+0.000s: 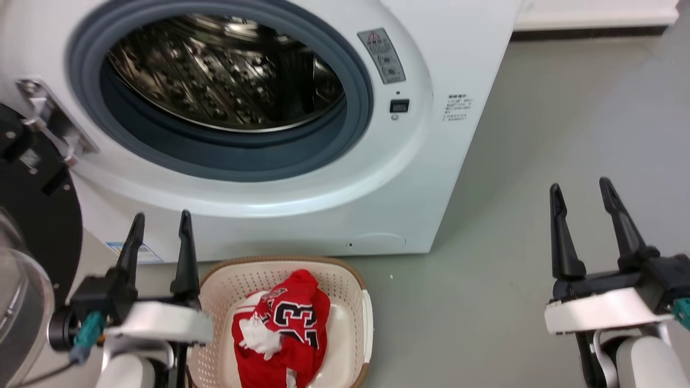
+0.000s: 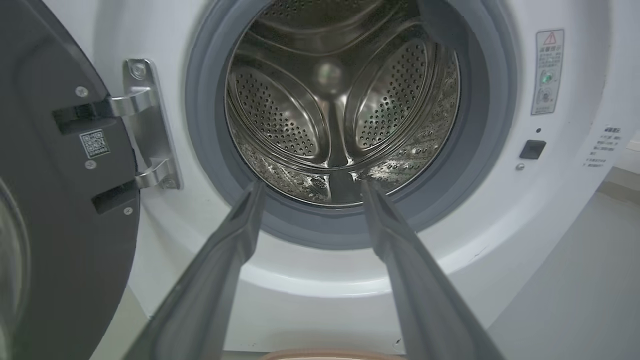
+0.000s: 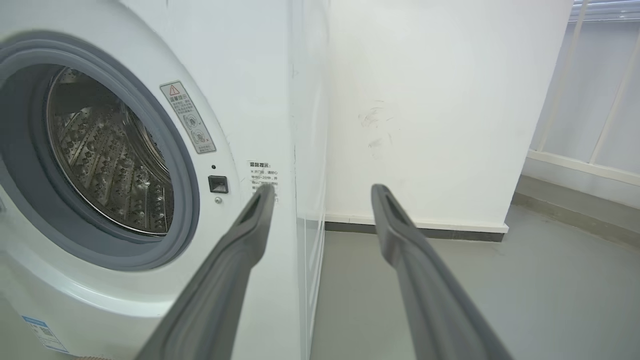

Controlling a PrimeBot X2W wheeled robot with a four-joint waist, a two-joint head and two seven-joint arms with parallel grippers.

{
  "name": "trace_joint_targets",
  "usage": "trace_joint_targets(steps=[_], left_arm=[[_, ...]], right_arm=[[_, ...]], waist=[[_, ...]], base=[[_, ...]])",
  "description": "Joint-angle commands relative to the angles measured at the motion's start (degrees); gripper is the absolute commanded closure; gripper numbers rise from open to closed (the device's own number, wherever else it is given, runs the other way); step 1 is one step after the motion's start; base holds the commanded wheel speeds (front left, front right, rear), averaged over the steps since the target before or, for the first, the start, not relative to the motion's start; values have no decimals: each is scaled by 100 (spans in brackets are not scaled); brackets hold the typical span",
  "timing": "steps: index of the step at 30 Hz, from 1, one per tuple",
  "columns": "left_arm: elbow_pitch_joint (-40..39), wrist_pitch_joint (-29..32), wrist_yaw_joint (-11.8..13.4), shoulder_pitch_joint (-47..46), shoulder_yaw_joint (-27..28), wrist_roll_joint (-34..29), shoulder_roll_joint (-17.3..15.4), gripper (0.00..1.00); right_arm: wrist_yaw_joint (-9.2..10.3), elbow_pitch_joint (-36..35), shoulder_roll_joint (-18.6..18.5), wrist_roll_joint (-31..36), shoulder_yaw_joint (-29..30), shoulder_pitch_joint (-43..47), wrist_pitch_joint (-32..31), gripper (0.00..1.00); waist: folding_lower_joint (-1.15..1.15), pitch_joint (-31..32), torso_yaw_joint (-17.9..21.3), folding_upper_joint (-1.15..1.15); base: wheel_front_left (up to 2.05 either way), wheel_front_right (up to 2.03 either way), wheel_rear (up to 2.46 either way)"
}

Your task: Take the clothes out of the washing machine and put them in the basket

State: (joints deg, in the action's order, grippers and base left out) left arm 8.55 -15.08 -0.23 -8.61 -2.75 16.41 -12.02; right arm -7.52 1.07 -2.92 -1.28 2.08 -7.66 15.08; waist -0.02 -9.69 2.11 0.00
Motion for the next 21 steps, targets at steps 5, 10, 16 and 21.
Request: trace_joint_targets(steps=[5, 10, 16, 21], left_arm=[[-458, -13, -96, 727, 345, -477, 412, 0], [-633, -13, -146, 1134, 460, -810, 635, 0], [-687, -13, -152, 1395, 551, -1013, 780, 0], [-722, -13, -146, 1462, 569, -1180, 823, 0]], right_arm=[[6, -43, 8, -173, -99, 395, 12, 0], [6, -114, 8, -198, -133, 623, 12, 0], [6, -134, 8, -214, -220, 877, 12, 0], [6, -136, 7, -203, -290, 1062, 12, 0]], waist=[[2, 443, -63, 0], [2, 626, -43, 0], [2, 795, -17, 0], [2, 847, 0, 0]], base=[[0, 0, 0], [0, 0, 0], [0, 0, 0], [0, 0, 0]])
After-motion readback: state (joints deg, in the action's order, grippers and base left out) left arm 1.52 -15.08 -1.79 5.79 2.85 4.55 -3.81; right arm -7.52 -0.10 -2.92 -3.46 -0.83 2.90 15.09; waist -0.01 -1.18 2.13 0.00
